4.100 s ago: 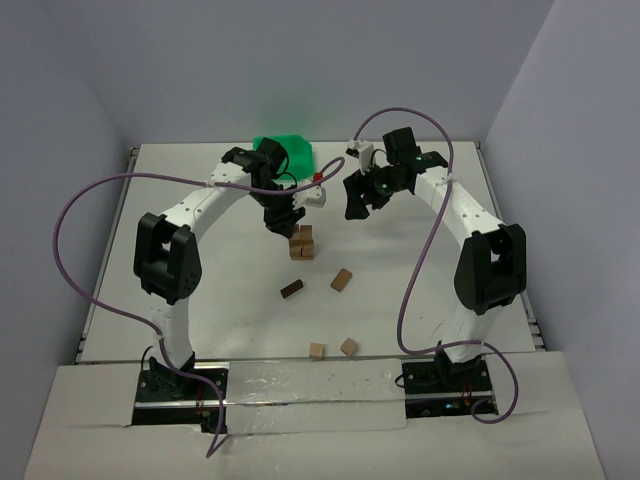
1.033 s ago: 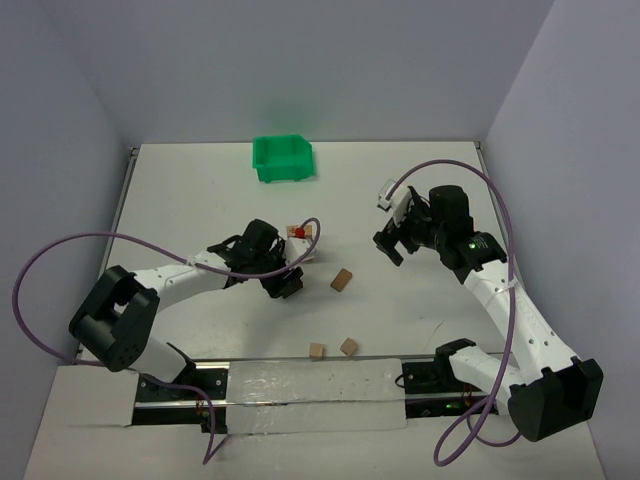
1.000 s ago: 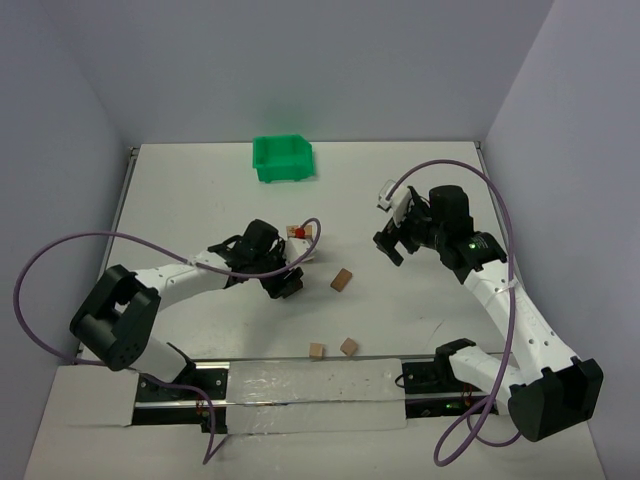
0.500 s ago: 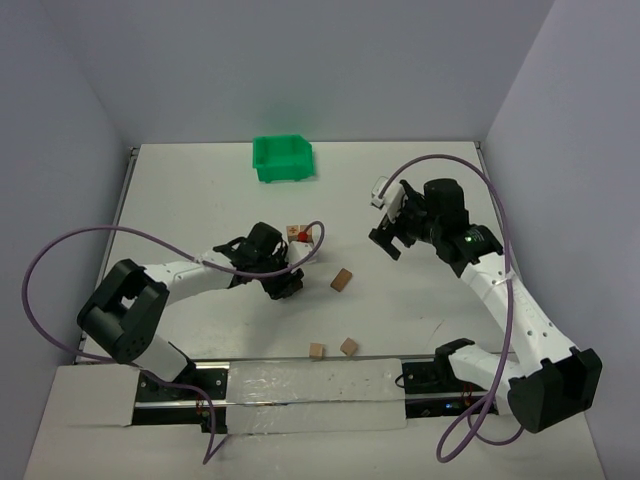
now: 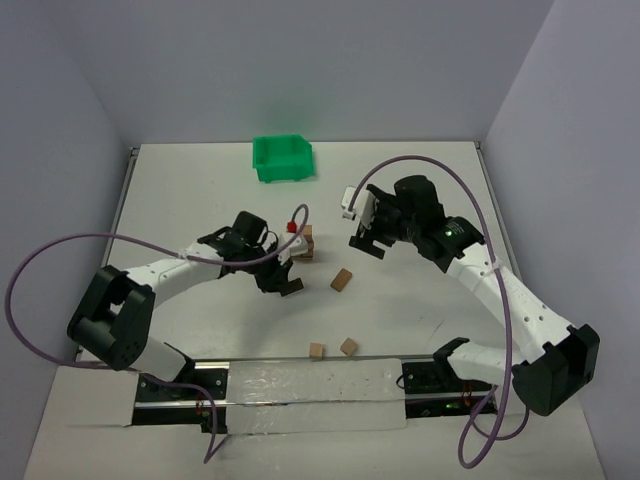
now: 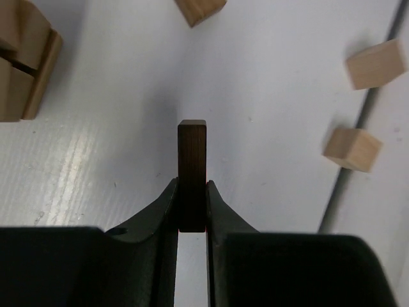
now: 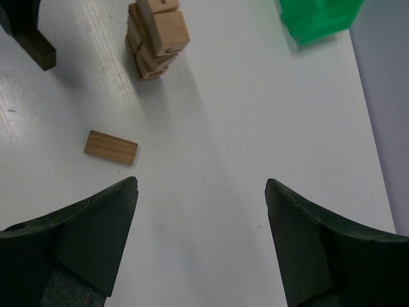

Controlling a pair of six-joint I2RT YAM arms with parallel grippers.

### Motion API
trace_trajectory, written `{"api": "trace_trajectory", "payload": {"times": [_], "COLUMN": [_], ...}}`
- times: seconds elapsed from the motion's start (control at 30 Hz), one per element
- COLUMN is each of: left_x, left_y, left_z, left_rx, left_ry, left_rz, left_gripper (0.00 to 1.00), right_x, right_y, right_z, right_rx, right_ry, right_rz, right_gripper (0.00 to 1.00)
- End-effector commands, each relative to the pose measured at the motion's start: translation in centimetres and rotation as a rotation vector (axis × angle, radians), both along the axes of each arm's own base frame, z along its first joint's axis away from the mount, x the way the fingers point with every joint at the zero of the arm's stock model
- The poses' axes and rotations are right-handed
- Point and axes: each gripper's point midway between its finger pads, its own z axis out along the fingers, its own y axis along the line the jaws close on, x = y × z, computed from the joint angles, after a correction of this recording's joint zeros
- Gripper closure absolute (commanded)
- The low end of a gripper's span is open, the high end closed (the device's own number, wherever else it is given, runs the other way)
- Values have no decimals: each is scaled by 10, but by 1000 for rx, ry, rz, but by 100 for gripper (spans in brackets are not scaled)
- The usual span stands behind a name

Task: Build the wood block tower

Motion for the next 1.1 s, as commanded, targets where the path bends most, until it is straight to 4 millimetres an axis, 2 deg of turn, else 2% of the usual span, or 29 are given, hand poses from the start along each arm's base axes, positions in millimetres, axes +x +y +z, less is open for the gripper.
{"api": "trace_trajectory", "payload": {"times": [0.0,0.13,0.17,0.2,0.23,0.3,0.37,0.4,0.47,0.67,0.73,0.87,1.0,1.07], "left_x": [-23,-39,-48,-47,-50,-50,-52,-58,-58,-60,-60,-56,-53,-55], "left_y": [-11,-10,-5,-8,-5,-6,-6,-4,-5,-3,-3,-4,-4,-3], "left_z": [67,93,90,101,98,112,114,124,125,125,128,134,138,141], "left_rx": [-247,-343,-333,-367,-359,-408,-418,-431,-436,-428,-427,-436,-439,-447], "left_ry": [112,234,302,316,349,405,452,477,500,504,501,461,434,424], "left_rz": [-137,-240,-257,-277,-277,-301,-311,-341,-338,-308,-293,-268,-243,-238], "left_gripper": [100,100,100,100,100,100,100,100,100,100,100,100,100,100], "right_x": [-13,-27,-31,-37,-41,-57,-66,-72,-79,-118,-126,-130,-135,-131], "right_y": [16,19,21,21,23,28,37,45,55,112,128,145,155,157], "right_z": [11,2,2,1,3,7,13,18,26,23,18,8,1,-4], "right_rx": [-8,-47,-45,-44,-36,-62,-72,-75,-85,-161,-182,-206,-222,-236], "right_ry": [-1,23,30,45,40,20,-4,-20,-25,-34,-41,-35,-36,-49], "right_rz": [80,143,162,181,205,279,331,371,423,633,673,697,707,686], "right_gripper": [14,16,17,18,19,22,24,27,28,29,29,30,33,34]}}
